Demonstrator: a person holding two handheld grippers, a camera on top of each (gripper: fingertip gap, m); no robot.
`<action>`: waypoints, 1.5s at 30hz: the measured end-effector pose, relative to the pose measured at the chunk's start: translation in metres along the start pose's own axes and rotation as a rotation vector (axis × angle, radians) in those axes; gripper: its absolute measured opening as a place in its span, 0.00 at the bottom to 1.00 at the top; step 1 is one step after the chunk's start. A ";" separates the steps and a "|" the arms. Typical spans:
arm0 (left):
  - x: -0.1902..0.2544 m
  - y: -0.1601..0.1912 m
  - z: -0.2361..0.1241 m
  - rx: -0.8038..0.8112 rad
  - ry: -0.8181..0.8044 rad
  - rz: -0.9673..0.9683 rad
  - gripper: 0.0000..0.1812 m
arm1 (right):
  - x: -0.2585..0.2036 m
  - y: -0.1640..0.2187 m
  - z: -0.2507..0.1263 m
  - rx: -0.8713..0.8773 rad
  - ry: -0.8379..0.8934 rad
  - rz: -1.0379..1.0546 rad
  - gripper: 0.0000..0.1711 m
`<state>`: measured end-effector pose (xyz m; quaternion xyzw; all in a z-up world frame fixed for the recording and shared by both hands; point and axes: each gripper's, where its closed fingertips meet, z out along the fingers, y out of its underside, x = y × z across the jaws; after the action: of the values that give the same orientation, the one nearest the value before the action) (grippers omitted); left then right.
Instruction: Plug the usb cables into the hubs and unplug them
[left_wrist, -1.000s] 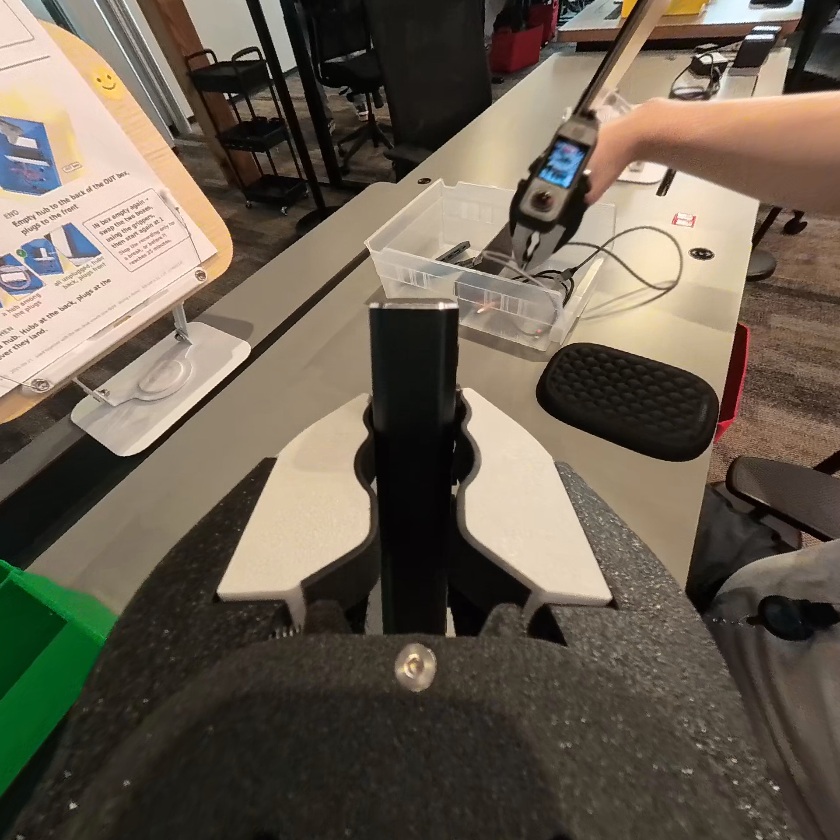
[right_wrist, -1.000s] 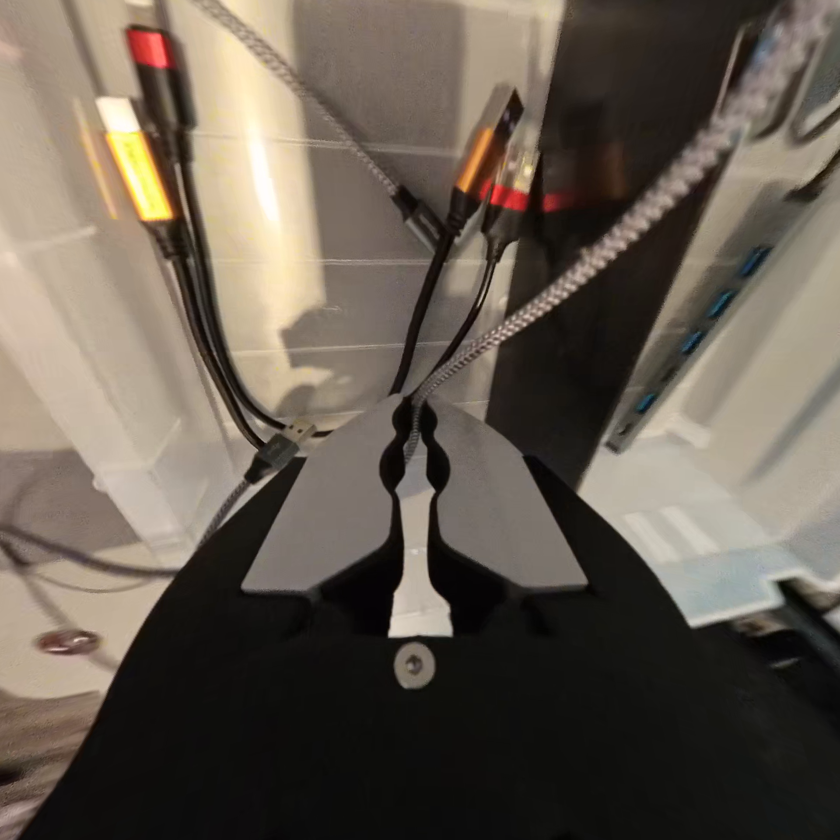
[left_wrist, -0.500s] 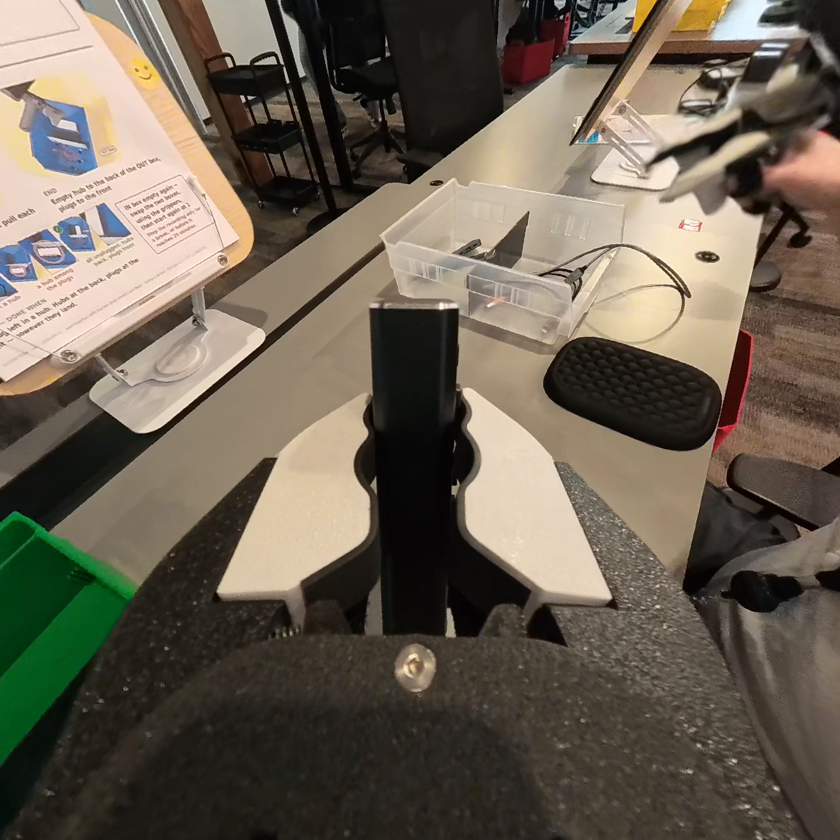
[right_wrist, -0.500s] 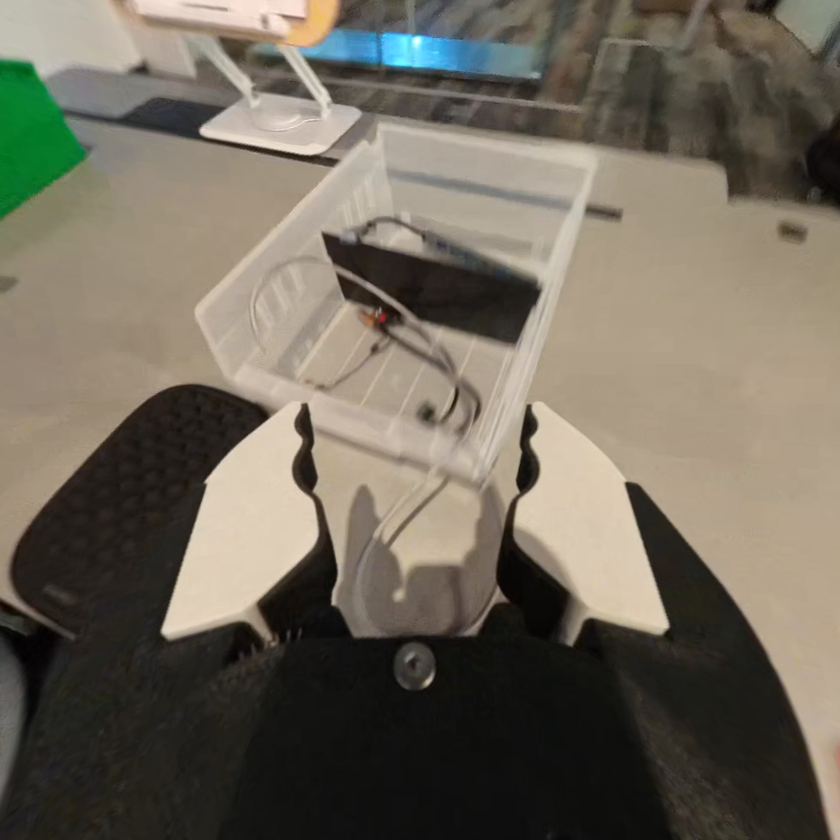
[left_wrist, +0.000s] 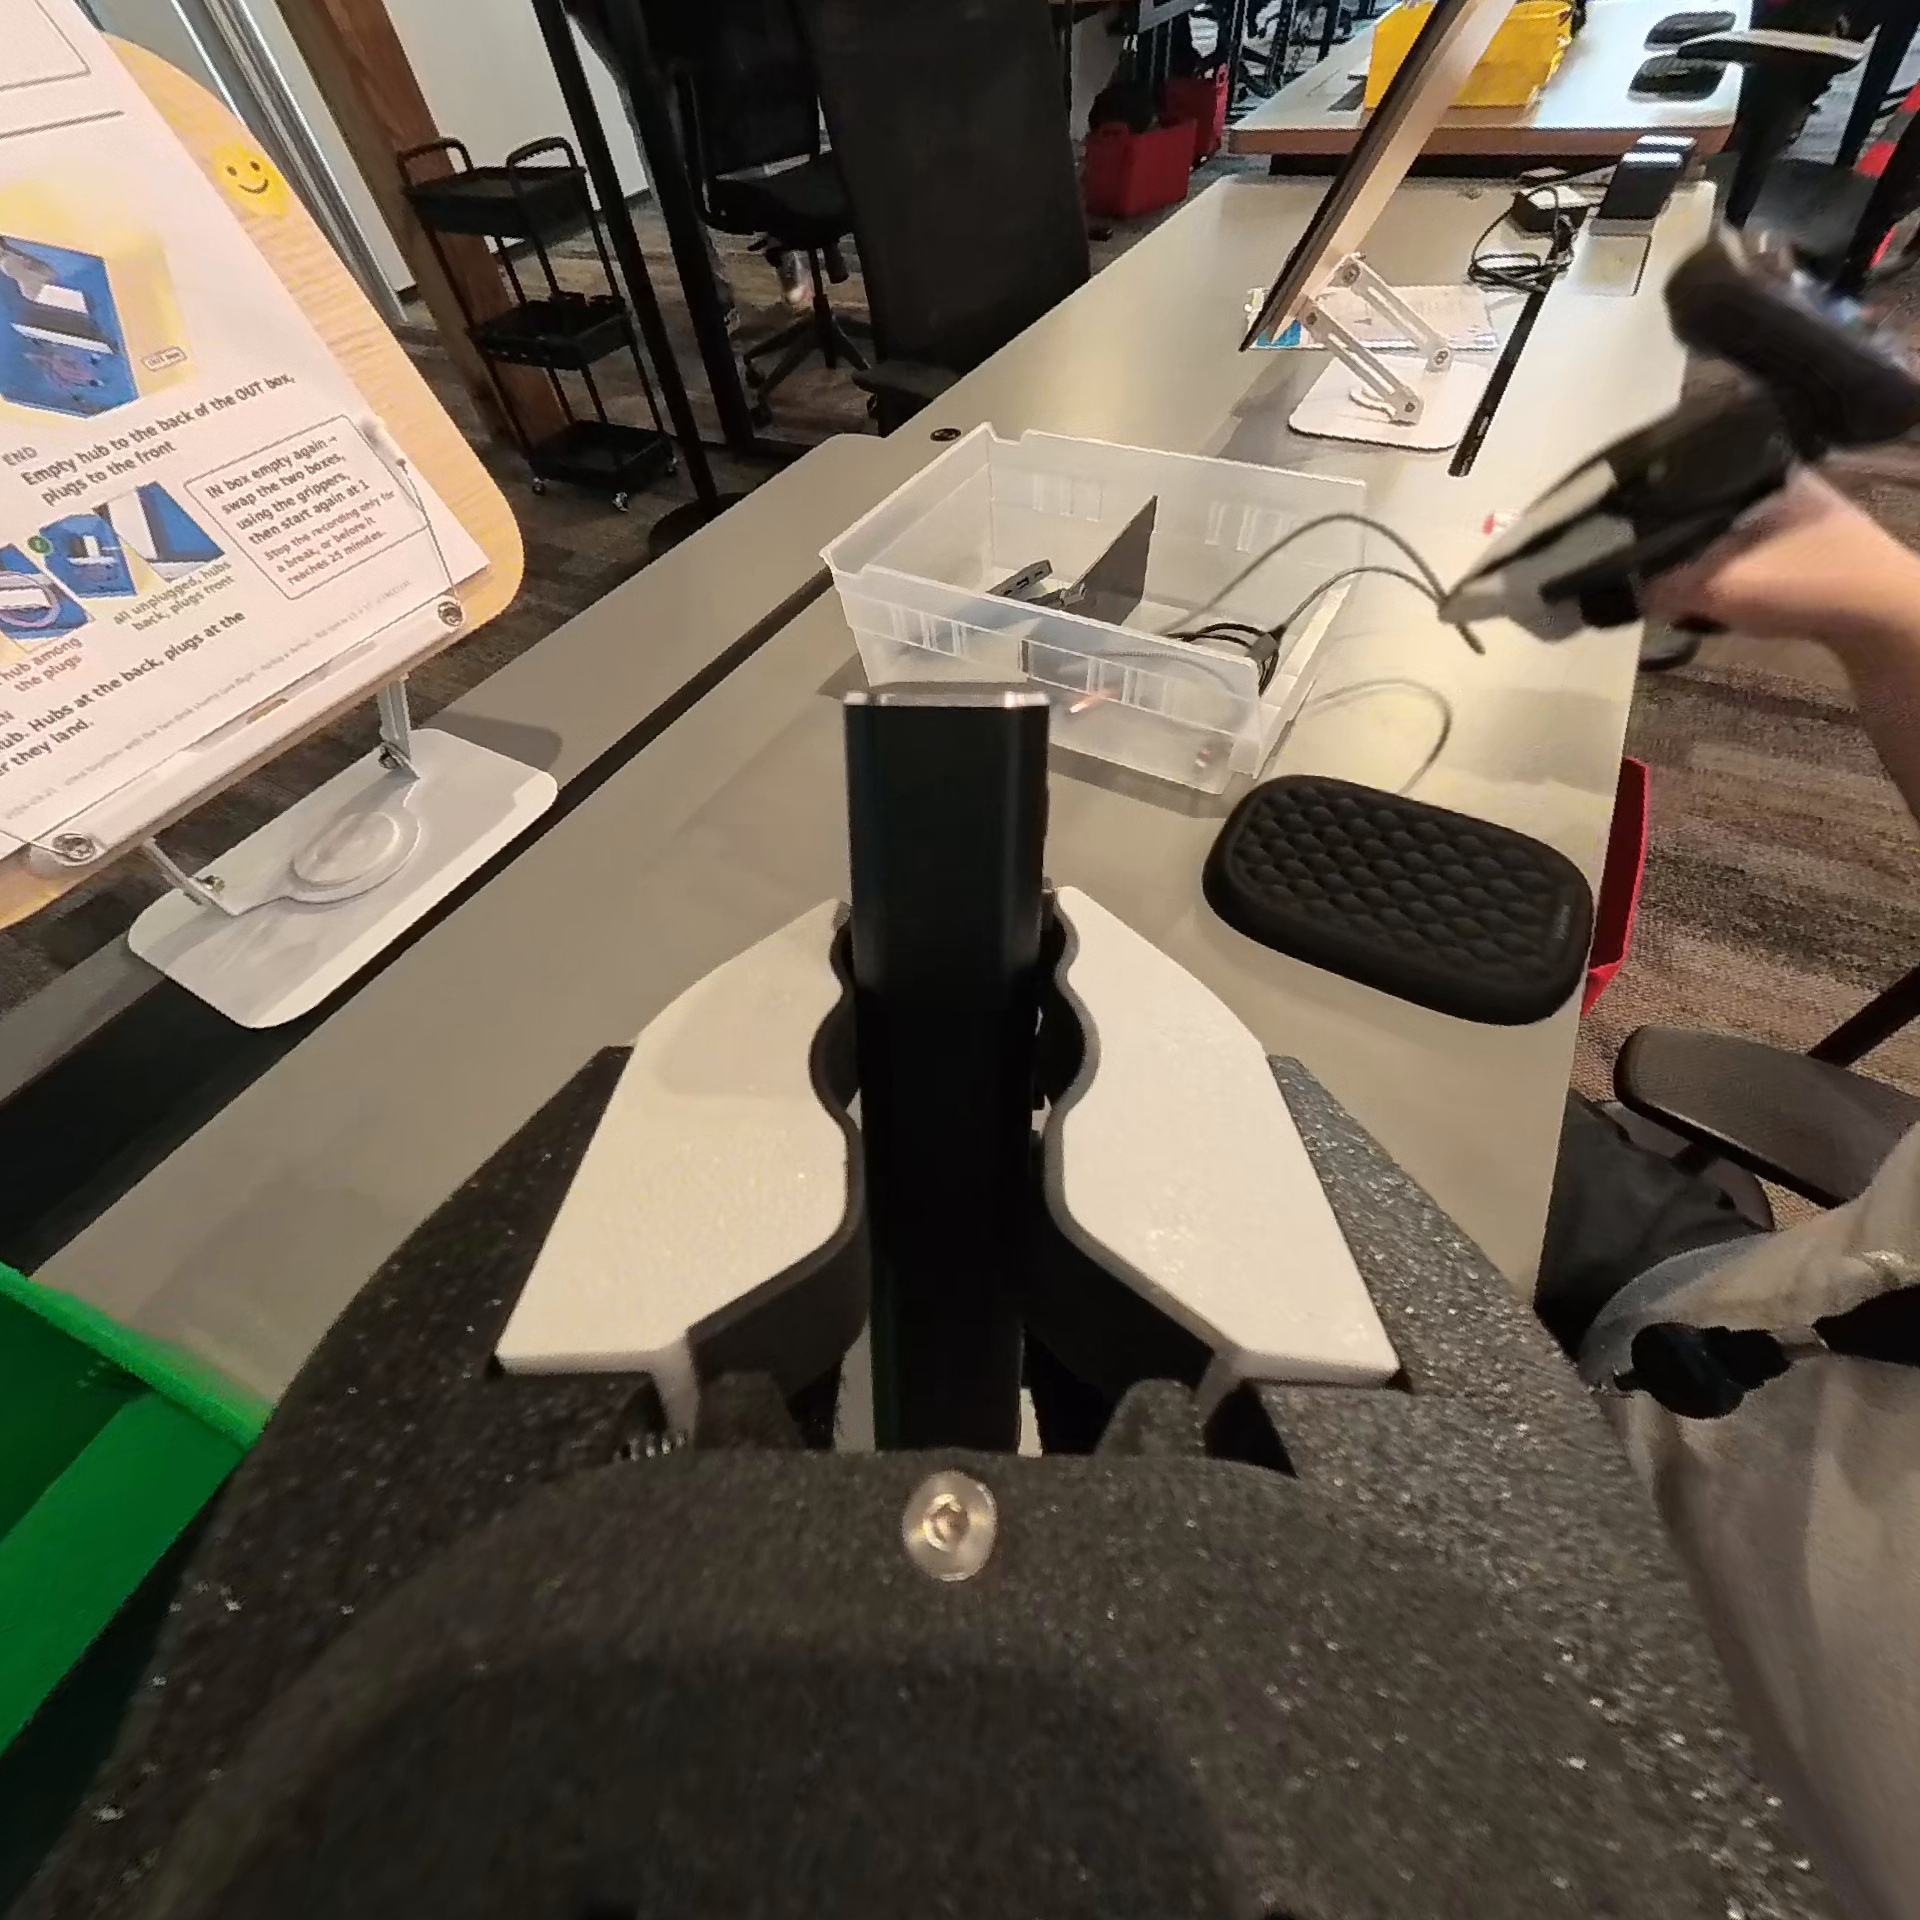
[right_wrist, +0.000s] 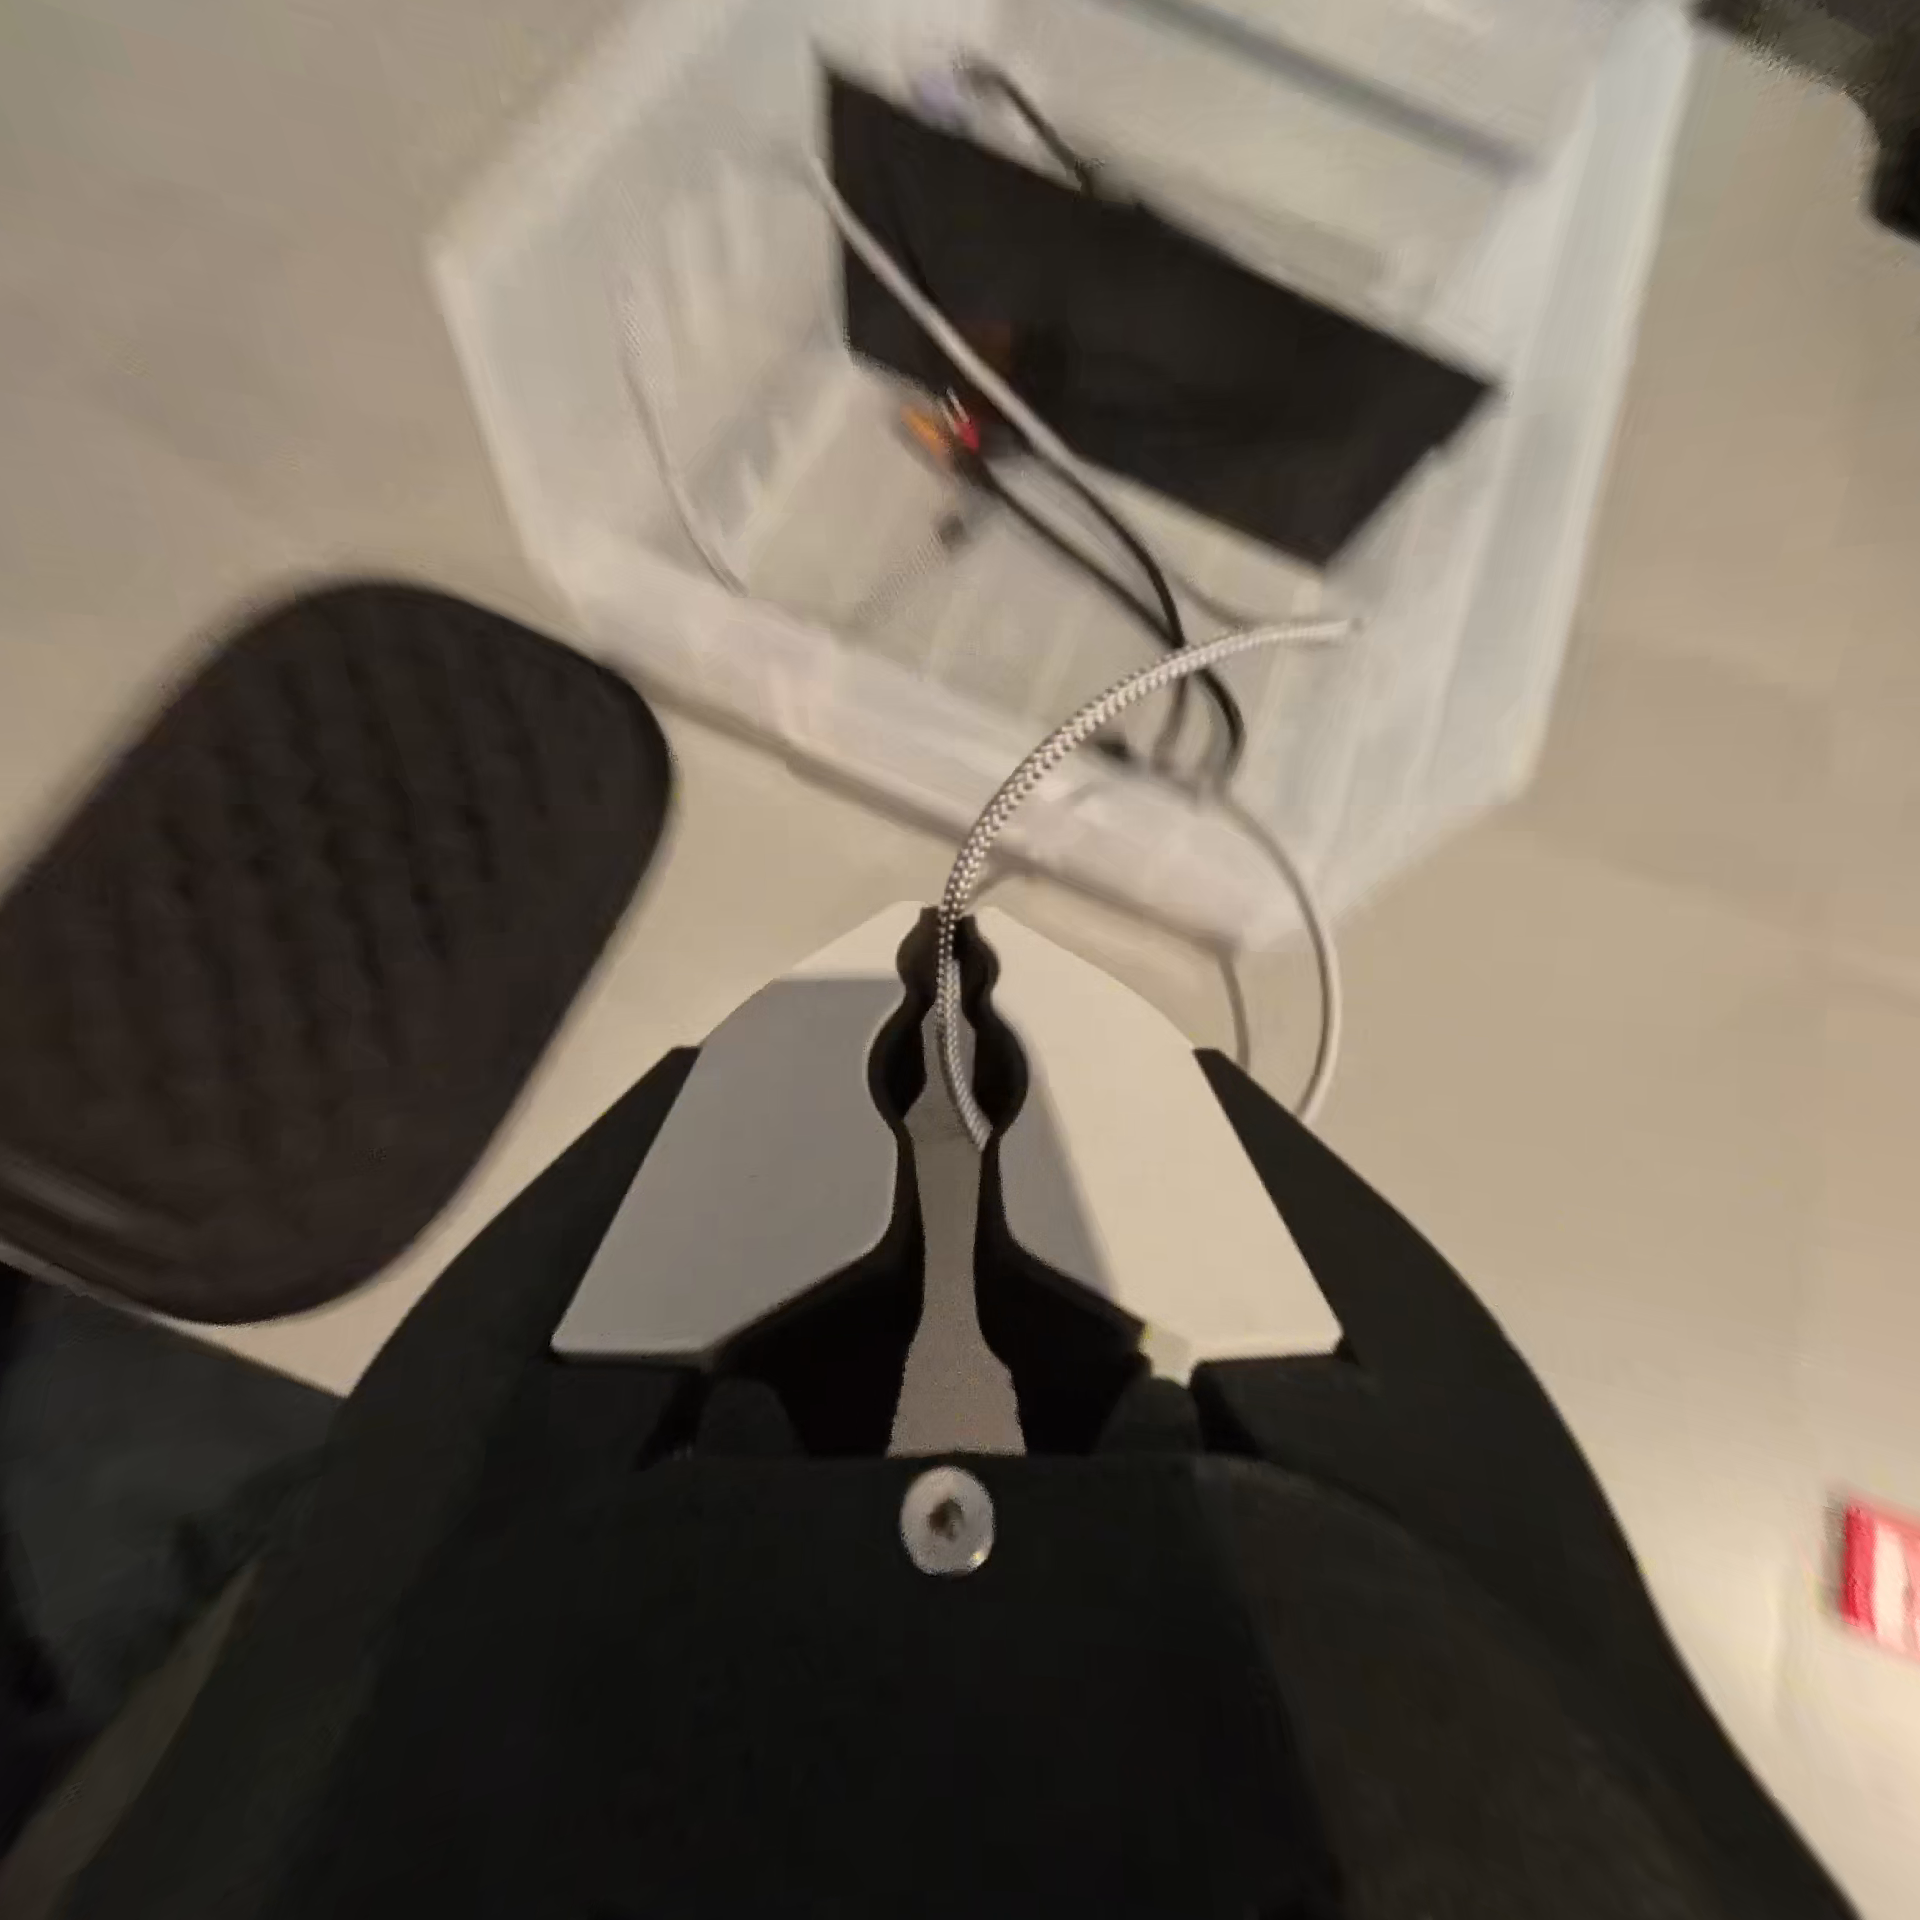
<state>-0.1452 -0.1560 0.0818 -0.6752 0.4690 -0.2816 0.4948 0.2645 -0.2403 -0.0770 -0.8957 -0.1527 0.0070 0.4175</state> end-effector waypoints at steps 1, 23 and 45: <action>0.001 0.001 -0.001 -0.002 0.001 0.001 0.17 | -0.007 -0.026 0.000 0.012 -0.078 -0.004 0.02; -0.001 0.000 0.010 0.005 0.127 -0.074 0.17 | -0.003 -0.083 0.084 -0.205 -0.551 -0.333 0.23; 0.037 -0.096 0.100 0.205 0.571 -0.265 0.17 | -0.269 -0.265 0.012 0.684 -1.125 0.009 0.16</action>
<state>-0.0118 -0.1430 0.1332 -0.5709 0.4659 -0.5671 0.3680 -0.0649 -0.1460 0.0831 -0.5730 -0.3329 0.5241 0.5349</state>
